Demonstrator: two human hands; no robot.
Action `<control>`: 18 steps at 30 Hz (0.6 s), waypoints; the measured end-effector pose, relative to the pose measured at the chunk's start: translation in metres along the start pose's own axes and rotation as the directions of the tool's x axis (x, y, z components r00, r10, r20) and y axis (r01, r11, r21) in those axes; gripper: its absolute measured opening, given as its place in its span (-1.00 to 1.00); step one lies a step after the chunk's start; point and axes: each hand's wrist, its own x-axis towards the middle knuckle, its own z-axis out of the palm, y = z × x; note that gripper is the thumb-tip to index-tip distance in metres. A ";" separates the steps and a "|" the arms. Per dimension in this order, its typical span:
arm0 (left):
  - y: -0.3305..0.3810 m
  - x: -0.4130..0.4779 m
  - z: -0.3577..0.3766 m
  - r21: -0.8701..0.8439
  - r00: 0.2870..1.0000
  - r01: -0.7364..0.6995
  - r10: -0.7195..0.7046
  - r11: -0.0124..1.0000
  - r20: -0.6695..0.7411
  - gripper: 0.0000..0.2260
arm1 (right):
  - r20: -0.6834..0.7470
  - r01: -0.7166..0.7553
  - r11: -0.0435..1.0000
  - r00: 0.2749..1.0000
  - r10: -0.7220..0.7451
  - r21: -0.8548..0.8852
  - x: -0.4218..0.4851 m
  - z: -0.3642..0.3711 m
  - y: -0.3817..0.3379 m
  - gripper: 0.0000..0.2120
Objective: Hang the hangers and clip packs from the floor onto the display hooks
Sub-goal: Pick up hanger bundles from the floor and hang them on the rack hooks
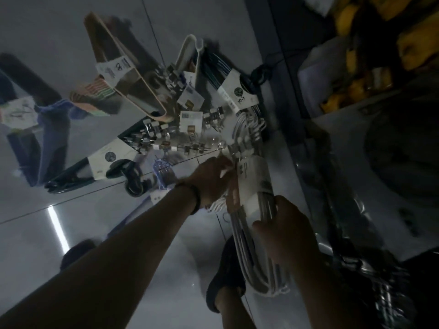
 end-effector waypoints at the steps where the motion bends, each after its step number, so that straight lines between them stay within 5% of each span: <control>1: 0.008 0.008 0.000 0.005 1.000 0.025 -0.025 1.000 0.006 -0.55 | 0.008 0.004 1.000 1.000 -0.004 0.009 0.000 0.001 0.001 -0.66; 4: 0.018 0.026 0.000 0.177 0.999 0.049 -0.050 0.983 0.002 -0.21 | 0.016 -0.002 0.995 1.000 0.001 0.100 -0.003 -0.004 0.009 -0.64; 8: 0.028 0.034 -0.008 -0.306 0.994 0.105 -0.095 0.946 0.046 -0.28 | 0.029 0.038 0.974 0.999 -0.046 0.223 -0.008 -0.008 0.017 -0.73; 10: 0.023 0.033 -0.010 -0.389 0.982 0.164 -0.189 0.907 -0.028 -0.44 | 0.013 0.068 0.975 0.997 -0.073 0.213 -0.011 -0.005 0.023 -0.69; 13: 0.004 0.008 -0.006 -0.491 0.948 0.247 -0.312 0.835 -0.054 -0.40 | 0.000 0.060 0.952 0.998 -0.063 0.300 -0.014 -0.001 0.028 -0.63; 18: -0.028 -0.082 0.021 -0.357 0.791 0.321 -0.456 0.877 -0.408 -0.17 | 0.116 -0.030 0.920 0.993 -0.017 0.391 -0.026 0.046 0.026 -0.59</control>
